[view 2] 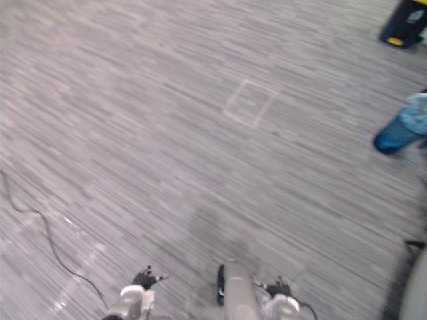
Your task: Organize the slippers on the shoe rack
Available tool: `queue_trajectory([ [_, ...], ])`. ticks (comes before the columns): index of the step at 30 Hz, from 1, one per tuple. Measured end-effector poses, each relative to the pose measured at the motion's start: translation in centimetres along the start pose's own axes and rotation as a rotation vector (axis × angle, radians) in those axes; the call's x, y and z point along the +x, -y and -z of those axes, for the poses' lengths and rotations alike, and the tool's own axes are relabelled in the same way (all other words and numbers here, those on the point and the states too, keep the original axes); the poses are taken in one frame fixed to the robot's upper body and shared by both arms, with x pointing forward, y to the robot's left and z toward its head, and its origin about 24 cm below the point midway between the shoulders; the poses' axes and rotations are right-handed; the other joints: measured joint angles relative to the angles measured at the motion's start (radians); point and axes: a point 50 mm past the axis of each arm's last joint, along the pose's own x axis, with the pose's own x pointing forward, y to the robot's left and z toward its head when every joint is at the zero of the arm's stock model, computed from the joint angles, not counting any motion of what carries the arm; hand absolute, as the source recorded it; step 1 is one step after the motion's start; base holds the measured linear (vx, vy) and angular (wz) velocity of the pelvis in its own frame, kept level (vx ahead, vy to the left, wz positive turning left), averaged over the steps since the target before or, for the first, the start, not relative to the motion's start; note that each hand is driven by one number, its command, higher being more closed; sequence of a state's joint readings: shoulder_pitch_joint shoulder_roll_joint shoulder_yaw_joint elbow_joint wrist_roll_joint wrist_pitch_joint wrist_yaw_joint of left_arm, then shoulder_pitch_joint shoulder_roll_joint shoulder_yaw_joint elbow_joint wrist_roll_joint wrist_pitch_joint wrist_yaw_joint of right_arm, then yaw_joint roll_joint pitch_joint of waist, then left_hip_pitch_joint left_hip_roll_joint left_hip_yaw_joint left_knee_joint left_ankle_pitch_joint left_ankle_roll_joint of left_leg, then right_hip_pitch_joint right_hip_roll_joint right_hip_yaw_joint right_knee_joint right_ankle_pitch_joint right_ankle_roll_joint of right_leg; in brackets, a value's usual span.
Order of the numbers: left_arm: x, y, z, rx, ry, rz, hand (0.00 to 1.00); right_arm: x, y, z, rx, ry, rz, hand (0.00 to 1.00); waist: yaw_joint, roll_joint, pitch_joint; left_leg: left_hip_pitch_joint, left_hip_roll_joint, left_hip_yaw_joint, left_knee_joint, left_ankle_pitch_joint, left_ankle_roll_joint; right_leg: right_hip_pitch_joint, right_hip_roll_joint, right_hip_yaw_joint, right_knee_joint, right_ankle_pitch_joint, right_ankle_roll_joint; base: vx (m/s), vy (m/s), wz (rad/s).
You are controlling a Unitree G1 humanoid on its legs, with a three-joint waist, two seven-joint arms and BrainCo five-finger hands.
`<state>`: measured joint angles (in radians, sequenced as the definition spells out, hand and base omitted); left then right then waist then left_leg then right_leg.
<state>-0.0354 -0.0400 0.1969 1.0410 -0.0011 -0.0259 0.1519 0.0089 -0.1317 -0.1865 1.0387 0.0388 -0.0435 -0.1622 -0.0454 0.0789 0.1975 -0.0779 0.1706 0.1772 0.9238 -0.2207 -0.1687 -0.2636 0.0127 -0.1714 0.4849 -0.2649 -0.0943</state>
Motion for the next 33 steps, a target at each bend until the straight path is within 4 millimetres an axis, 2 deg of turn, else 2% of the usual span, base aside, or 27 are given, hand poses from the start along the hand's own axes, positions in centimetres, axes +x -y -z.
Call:
queue_trajectory([
  [1,0.0,-0.7,-0.4,-0.021,0.021,-0.021,0.00,0.0,-1.2,-0.7,-0.003,0.021,-0.029,0.00,0.015,-0.025,0.014,-0.061,0.051,0.040,0.111,-0.007,0.019,0.093,0.014,0.010,-0.048,-0.013,-0.007,0.68,-0.139,-0.20],
  [2,0.1,-1.2,-1.1,-0.017,0.051,-0.032,0.00,-0.2,-2.3,-0.9,-0.009,0.033,-0.061,0.00,0.028,-0.050,0.020,-0.110,0.071,0.068,0.134,-0.017,0.043,0.162,0.015,0.018,-0.097,-0.016,-0.010,0.61,-0.123,-0.15],
  [4,0.2,-1.4,-2.1,-0.026,0.092,-0.033,0.00,-0.4,-3.6,-0.7,0.005,0.022,-0.091,0.00,0.051,-0.092,0.000,-0.207,0.082,0.130,0.061,-0.036,0.076,0.272,0.003,0.035,-0.208,-0.015,-0.009,0.57,-0.074,-0.15],
  [5,0.2,-1.2,-2.5,-0.024,0.105,-0.026,0.00,-0.5,-4.3,-0.8,0.019,0.022,-0.104,0.00,0.066,-0.099,-0.001,-0.244,0.069,0.165,-0.056,-0.049,0.099,0.344,-0.011,0.044,-0.267,-0.013,-0.006,0.70,-0.003,-0.20],
  [7,0.3,-0.8,-2.5,0.002,0.103,-0.010,0.00,-0.5,-4.3,-0.7,0.023,0.016,-0.107,0.00,0.068,-0.101,0.000,-0.282,-0.015,0.146,-0.347,-0.011,0.099,0.423,-0.041,0.066,-0.322,-0.016,0.000,0.65,0.063,-0.33],
  [8,0.2,-0.4,-2.1,0.022,0.088,0.004,0.00,-0.4,-3.8,-0.7,0.016,0.014,-0.097,0.00,0.079,-0.072,-0.014,-0.302,-0.061,0.072,-0.605,0.083,0.054,0.455,-0.043,0.103,-0.354,-0.008,0.016,0.61,0.194,-0.85],
  [9,0.2,-0.3,-1.9,0.040,0.080,0.008,0.00,-0.3,-3.2,-0.3,-0.008,-0.001,-0.086,0.00,0.097,-0.040,-0.023,-0.330,-0.066,0.011,-0.691,0.196,0.044,0.478,-0.035,0.151,-0.377,-0.010,0.058,0.61,0.243,-0.99],
  [10,0.2,-0.4,-1.7,0.045,0.075,0.006,0.00,-0.3,-3.2,-0.1,-0.019,-0.011,-0.087,0.00,0.104,-0.042,-0.025,-0.329,-0.071,0.003,-0.678,0.247,0.063,0.484,-0.038,0.168,-0.374,-0.021,0.079,0.62,0.292,-0.81],
  [11,0.4,-1.5,-1.6,0.076,0.064,-0.025,0.00,-0.5,-3.7,0.5,-0.023,-0.035,-0.104,0.00,0.088,-0.079,-0.037,-0.314,-0.119,0.011,-0.658,0.257,0.147,0.491,-0.099,0.189,-0.333,-0.034,0.106,0.64,0.256,-0.35],
  [12,0.5,-2.2,-1.5,0.089,0.051,-0.043,0.00,-0.5,-3.6,0.8,-0.024,-0.050,-0.102,0.00,0.064,-0.096,-0.039,-0.302,-0.134,0.028,-0.645,0.237,0.176,0.432,-0.119,0.209,-0.208,-0.013,0.145,0.65,0.240,-0.18],
  [14,0.5,-2.8,-0.9,0.126,0.021,-0.055,0.00,-0.6,-3.5,1.6,-0.025,-0.081,-0.097,0.00,0.055,-0.106,-0.037,-0.228,-0.131,0.061,-0.670,0.199,0.200,0.306,-0.117,0.266,0.074,0.057,0.238,0.76,0.247,-0.37],
  [15,0.5,-3.1,-0.2,0.154,-0.019,-0.057,0.00,-0.5,-3.4,1.4,-0.015,-0.075,-0.095,0.00,0.048,-0.101,-0.033,-0.132,-0.134,0.062,-0.736,0.196,0.201,0.257,-0.113,0.252,0.206,0.021,0.234,0.73,0.224,-0.59],
  [16,0.5,-3.1,0.2,0.175,-0.032,-0.053,0.00,-0.4,-3.3,1.1,-0.023,-0.063,-0.093,0.00,0.048,-0.091,-0.028,-0.065,-0.129,0.063,-0.777,0.195,0.201,0.240,-0.108,0.234,0.250,-0.004,0.213,0.55,0.141,-0.70],
  [17,0.5,-2.9,0.2,0.188,-0.032,-0.045,0.00,-0.4,-3.1,0.8,-0.050,-0.048,-0.093,0.00,0.045,-0.069,-0.024,0.039,-0.110,0.080,-0.831,0.184,0.202,0.204,-0.089,0.196,0.279,-0.039,0.160,0.41,0.091,-0.73],
  [18,0.5,-2.8,0.2,0.190,-0.032,-0.043,0.00,-0.3,-3.1,0.5,-0.065,-0.028,-0.096,0.00,0.044,-0.044,-0.024,0.093,-0.091,0.099,-0.854,0.165,0.196,0.169,-0.067,0.164,0.264,-0.058,0.127,0.47,0.070,-0.73],
  [20,0.7,-3.0,-1.0,0.203,-0.002,-0.046,0.00,-0.1,-3.4,-0.5,-0.072,0.001,-0.106,0.00,0.034,-0.038,-0.031,0.158,-0.071,0.140,-0.879,0.123,0.181,0.041,-0.015,0.137,0.128,-0.067,0.108,0.43,-0.003,-0.49],
  [21,0.8,-2.9,-1.5,0.211,0.014,-0.045,0.00,-0.1,-3.6,-0.8,-0.076,0.008,-0.111,0.00,0.033,-0.043,-0.031,0.166,-0.069,0.147,-0.879,0.110,0.174,0.001,-0.005,0.131,0.080,-0.058,0.110,0.42,-0.053,-0.28],
  [22,1.1,-2.7,-2.6,0.215,0.042,-0.042,0.00,0.0,-3.9,-1.5,-0.076,0.027,-0.118,0.00,0.022,-0.067,-0.024,0.193,-0.072,0.151,-0.886,0.084,0.151,-0.052,0.007,0.124,-0.083,0.028,0.126,0.43,-0.066,-0.03],
  [23,1.1,-2.4,-3.2,0.215,0.055,-0.036,0.00,0.0,-3.9,-1.7,-0.074,0.031,-0.119,0.00,0.004,-0.086,-0.016,0.230,-0.083,0.153,-0.898,0.052,0.132,-0.070,0.002,0.124,-0.218,0.191,0.124,0.45,-0.077,0.11],
  [24,1.1,-2.5,-3.1,0.218,0.053,-0.035,0.00,0.1,-3.8,-1.6,-0.074,0.029,-0.116,0.00,-0.006,-0.090,-0.017,0.251,-0.087,0.141,-0.907,0.043,0.124,-0.063,-0.003,0.119,-0.223,0.265,0.117,0.49,-0.083,0.02],
  [25,1.1,-1.7,-2.7,0.233,0.044,-0.005,0.00,0.1,-3.7,-1.6,-0.068,0.022,-0.110,0.00,-0.009,-0.082,-0.017,0.274,-0.086,0.137,-0.911,0.059,0.124,-0.059,0.005,0.116,-0.165,0.222,0.080,0.48,-0.112,-0.07],
  [27,1.0,-1.2,-2.1,0.249,0.024,0.023,0.00,0.2,-3.0,-1.2,-0.022,0.002,-0.081,0.00,-0.018,-0.094,-0.013,0.318,-0.100,0.117,-0.897,0.103,0.110,-0.068,-0.014,0.122,-0.033,0.136,0.043,0.52,-0.205,-0.05],
  [28,0.8,-0.9,-1.6,0.235,0.013,0.037,0.00,0.1,-2.6,-0.4,-0.006,-0.018,-0.067,0.00,-0.021,-0.086,-0.023,0.320,-0.091,0.097,-0.830,0.093,0.093,-0.041,-0.018,0.115,-0.014,0.075,0.038,0.41,-0.197,0.14],
  [29,0.7,-0.5,-1.4,0.227,0.014,0.045,0.00,0.0,-2.2,-0.1,-0.006,-0.022,-0.057,0.00,-0.022,-0.075,-0.032,0.278,-0.071,0.080,-0.709,0.068,0.055,-0.009,-0.014,0.105,-0.034,0.044,0.045,0.40,-0.138,0.26],
  [30,0.6,-0.1,-1.4,0.205,0.022,0.051,0.00,0.0,-1.9,0.0,-0.008,-0.021,-0.051,0.00,-0.022,-0.064,-0.038,0.193,-0.032,0.055,-0.510,0.051,0.014,0.023,-0.008,0.093,-0.062,0.040,0.044,0.41,-0.104,0.29],
  [31,0.5,0.3,-1.4,0.162,0.030,0.053,0.00,-0.1,-1.9,0.2,-0.018,-0.017,-0.053,0.00,-0.017,-0.055,-0.042,0.071,0.023,0.030,-0.235,0.073,-0.034,0.074,0.009,0.088,-0.096,0.034,0.031,0.42,-0.086,0.15],
  [33,0.2,0.2,-0.8,0.140,0.024,0.050,0.00,-0.3,-2.6,0.2,-0.046,-0.016,-0.077,0.00,-0.004,-0.057,-0.042,-0.028,0.084,0.050,0.030,0.073,-0.033,0.170,0.029,0.096,-0.144,0.019,0.000,0.37,-0.033,-0.17],
])
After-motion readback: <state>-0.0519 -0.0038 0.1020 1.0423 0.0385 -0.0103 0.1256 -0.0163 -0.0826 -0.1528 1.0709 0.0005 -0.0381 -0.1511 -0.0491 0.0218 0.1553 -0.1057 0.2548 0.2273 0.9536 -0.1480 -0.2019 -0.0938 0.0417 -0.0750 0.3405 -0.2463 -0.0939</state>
